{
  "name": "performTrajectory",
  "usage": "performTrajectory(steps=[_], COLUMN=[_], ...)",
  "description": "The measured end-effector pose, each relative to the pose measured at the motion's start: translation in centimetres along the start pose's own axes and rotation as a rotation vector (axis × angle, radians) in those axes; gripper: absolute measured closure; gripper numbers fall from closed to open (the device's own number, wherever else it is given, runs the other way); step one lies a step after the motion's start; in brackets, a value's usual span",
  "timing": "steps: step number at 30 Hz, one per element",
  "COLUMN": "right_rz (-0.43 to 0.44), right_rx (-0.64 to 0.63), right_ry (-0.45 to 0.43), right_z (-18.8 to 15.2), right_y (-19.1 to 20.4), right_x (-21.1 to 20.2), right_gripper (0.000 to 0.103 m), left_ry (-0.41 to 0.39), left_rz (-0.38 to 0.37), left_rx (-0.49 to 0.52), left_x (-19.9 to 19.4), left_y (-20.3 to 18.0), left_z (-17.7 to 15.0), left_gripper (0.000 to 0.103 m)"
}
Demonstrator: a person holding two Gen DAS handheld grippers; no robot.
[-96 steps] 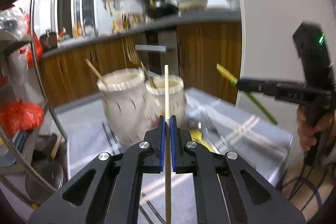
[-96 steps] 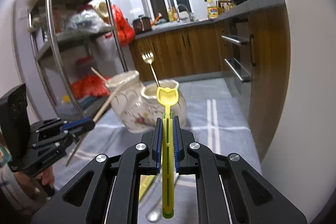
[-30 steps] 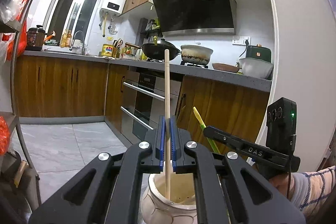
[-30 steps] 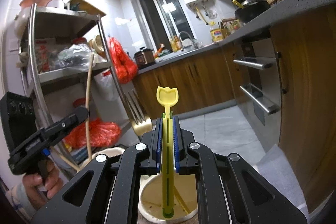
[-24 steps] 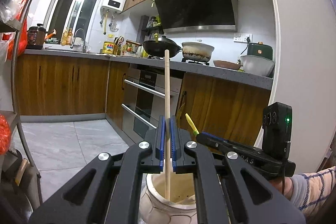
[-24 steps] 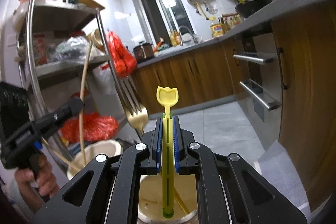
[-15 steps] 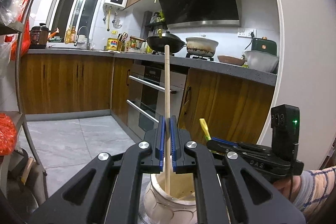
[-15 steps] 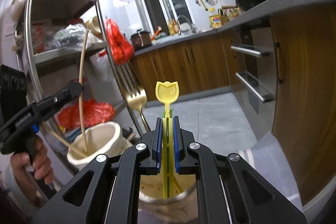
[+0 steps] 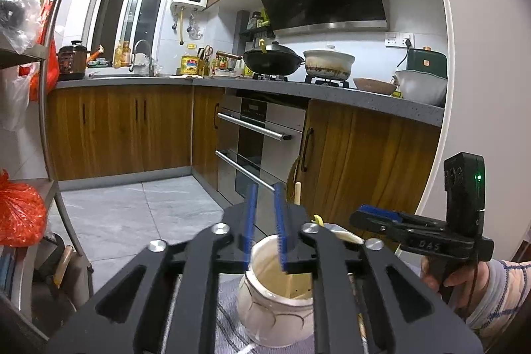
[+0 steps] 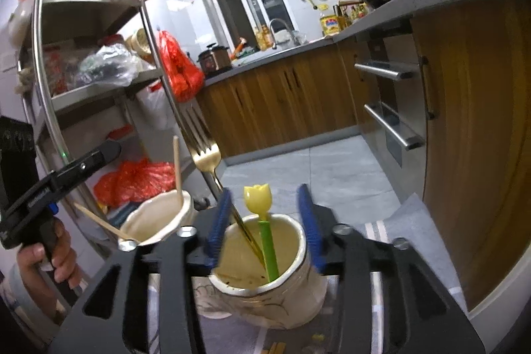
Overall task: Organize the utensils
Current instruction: 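Open the left tool to release the chopstick while the right tool releases the yellow utensil, then withdraw both tools and move the right tool toward a steel fork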
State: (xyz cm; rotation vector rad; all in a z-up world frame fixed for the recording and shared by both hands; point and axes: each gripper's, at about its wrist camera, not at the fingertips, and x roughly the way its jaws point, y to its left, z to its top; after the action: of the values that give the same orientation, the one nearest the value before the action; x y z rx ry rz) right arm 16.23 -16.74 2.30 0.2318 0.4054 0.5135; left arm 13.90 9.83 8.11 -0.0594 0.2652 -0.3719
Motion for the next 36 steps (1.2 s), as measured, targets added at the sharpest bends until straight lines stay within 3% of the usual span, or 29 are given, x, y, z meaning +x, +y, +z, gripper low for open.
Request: performTrajectory(steps=[2,5,7,9,16,24,32,36], right_rz=[-0.008,-0.02,-0.038,-0.062,-0.117,-0.141,-0.168,-0.185], right_rx=[-0.012,-0.038,-0.069,-0.101,-0.144,-0.147,-0.139,-0.117], right_ry=[-0.021,-0.048,-0.06,-0.067,-0.029,-0.032,-0.008,0.026], right_z=[0.2,0.4,0.4,0.2,-0.4,-1.9,-3.3,-4.2], right_y=[0.0,0.1,0.2,0.3,0.0,-0.6,-1.7,-2.5], right_x=[-0.9,-2.1,-2.9,-3.5,-5.3,-8.8,-11.3,-11.9], right_gripper=[0.02,0.007,0.005,0.005,0.005,0.005,0.005,0.005], left_ry=[-0.009,-0.015,-0.021,-0.034,-0.04,0.014,0.102,0.147], left_rz=[0.01,0.03,0.05,0.073,0.153,0.234,0.265,0.244], left_rx=[0.004,0.009,0.008,0.008,0.026,0.041,0.091,0.073], left_x=[-0.9,-1.9,-2.6,-3.5,-5.9,-7.8,-7.4,-7.0], left_y=[-0.3,-0.9,-1.1,-1.4,-2.8,-5.9,-10.1,-11.5], left_z=[0.1,0.0,-0.1,-0.2,-0.8,-2.1,-5.4,-7.4], left_gripper=[0.074,0.063,0.042,0.031,0.008,0.006,0.006,0.006])
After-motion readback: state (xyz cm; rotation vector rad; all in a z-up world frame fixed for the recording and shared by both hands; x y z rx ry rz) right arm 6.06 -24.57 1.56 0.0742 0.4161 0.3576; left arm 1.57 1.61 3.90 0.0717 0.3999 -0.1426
